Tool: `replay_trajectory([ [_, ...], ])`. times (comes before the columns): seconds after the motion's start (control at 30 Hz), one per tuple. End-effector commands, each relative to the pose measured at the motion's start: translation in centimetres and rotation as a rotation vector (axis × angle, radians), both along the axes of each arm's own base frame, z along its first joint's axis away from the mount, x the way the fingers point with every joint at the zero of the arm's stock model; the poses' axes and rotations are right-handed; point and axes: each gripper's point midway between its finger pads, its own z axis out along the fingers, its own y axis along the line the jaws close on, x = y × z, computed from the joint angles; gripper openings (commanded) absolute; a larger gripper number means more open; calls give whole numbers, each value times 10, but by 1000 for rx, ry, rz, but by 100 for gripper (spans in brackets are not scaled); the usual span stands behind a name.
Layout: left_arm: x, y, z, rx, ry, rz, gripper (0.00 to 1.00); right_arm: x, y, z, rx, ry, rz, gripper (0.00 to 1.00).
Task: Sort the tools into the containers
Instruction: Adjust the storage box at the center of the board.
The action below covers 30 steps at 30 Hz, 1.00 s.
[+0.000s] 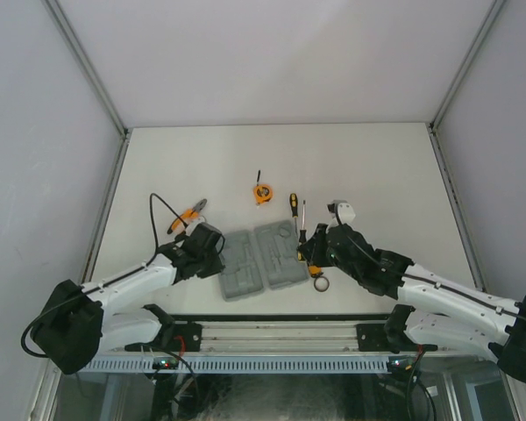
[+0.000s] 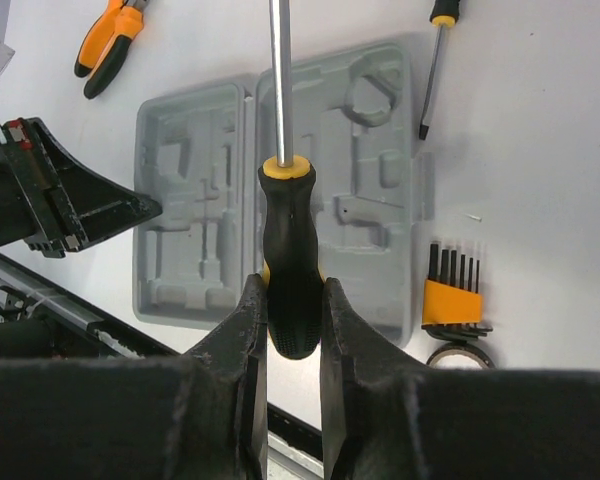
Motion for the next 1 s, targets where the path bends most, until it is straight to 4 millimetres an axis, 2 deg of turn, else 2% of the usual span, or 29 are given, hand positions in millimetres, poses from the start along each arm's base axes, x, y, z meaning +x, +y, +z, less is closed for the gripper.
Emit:
replay_trajectory([
  [0.0, 13, -20, 15, -55, -55, 27, 11, 3, 14, 13, 67, -22, -1, 0],
  [0.2, 9, -30, 15, -95, -51, 22, 27, -3, 26, 9, 56, 6, 25, 0],
  [0.57, 2, -62, 13, -165, -38, -43, 32, -19, 52, -11, 10, 121, 142, 0],
  [0.7, 1, -54, 15, -140, -56, -35, 34, -23, 61, -15, -20, 142, 191, 0],
  [0.83, 4, -41, 24, -99, -105, -24, 41, -30, 73, -20, -93, 170, 254, 0],
  [0.97, 7, -29, 35, -76, -159, -10, 44, -39, 87, -29, -168, 213, 317, 1],
])
